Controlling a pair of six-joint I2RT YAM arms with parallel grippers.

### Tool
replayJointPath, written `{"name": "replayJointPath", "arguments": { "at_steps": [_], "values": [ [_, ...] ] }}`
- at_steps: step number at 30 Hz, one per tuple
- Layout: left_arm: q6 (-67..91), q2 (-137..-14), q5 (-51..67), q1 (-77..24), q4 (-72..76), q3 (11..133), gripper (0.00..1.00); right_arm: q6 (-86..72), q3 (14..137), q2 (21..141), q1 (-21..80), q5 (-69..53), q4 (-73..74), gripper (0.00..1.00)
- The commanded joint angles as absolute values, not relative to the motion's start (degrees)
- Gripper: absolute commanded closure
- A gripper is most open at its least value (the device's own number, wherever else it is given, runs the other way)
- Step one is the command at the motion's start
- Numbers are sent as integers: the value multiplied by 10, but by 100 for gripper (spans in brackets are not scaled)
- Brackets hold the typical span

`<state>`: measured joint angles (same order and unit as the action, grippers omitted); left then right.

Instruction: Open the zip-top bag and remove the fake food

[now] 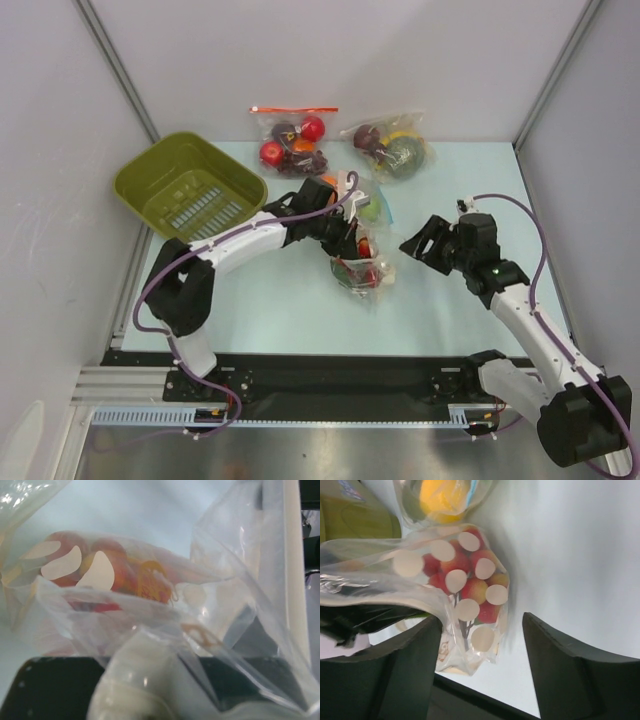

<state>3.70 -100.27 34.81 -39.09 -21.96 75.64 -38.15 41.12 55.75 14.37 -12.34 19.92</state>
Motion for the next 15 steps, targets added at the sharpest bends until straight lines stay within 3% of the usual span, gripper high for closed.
{"name": "replayJointPath", "arguments": {
  "at_steps": [1,7,15],
  "values": [
    [40,-1024,370,-375,-193,758,100,-384,417,527,136,-149,129,28],
    [33,-1021,359,-367,-189,743,100,-361,440,519,134,-171,158,25],
    [65,-1000,383,-320,-159,692,100,-410,395,440,109,-173,50,20]
  ]
}}
